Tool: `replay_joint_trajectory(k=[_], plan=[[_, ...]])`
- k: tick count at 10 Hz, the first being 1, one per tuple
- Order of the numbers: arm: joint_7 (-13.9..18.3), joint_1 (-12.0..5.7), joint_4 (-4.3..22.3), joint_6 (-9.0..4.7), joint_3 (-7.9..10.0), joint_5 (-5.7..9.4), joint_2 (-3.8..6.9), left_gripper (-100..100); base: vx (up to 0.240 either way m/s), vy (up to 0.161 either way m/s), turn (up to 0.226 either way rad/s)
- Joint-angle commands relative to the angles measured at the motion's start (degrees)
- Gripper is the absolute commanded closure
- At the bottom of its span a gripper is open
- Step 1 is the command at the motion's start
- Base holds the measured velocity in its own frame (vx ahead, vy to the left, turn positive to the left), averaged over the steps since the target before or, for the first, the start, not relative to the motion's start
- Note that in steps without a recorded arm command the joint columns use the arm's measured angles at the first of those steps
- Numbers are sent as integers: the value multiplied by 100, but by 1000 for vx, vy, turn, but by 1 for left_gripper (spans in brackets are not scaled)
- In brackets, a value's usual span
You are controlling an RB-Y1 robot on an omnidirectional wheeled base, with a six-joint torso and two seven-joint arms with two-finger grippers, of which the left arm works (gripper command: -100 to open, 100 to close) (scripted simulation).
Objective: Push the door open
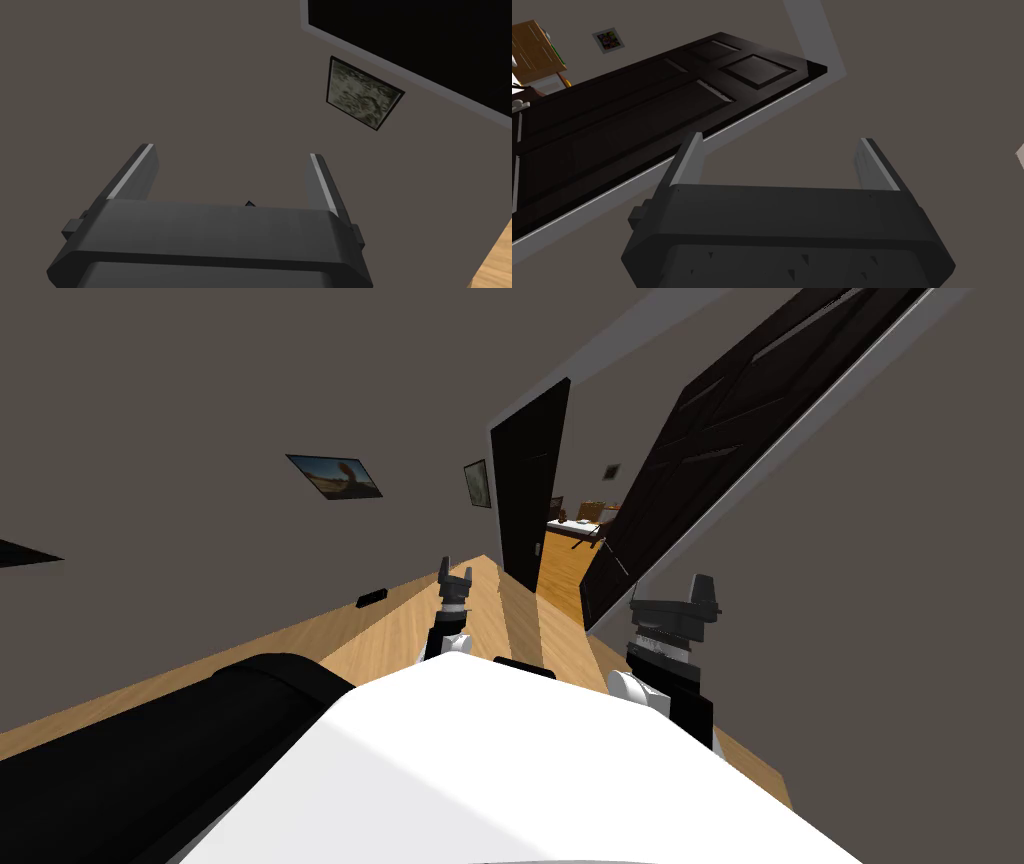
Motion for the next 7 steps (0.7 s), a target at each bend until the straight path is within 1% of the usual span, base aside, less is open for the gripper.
replay_joint_trajectory(k=[1, 2, 4, 5, 6, 7], plan=[[8, -83, 193, -41, -39, -31, 70, -100, 237, -38, 12], [12, -127, 296, -63, -59, -47, 102, -100, 177, 23, -45], [21, -221, 514, -109, -103, -82, 168, -100, 126, 42, -19], [27, -285, 662, -141, -133, -105, 205, -100, 158, 26, -17], [30, -317, 736, -157, -147, -117, 223, -100, 144, 18, -15], [35, -381, 885, -188, -177, -141, 260, -100, 139, 27, -12]])
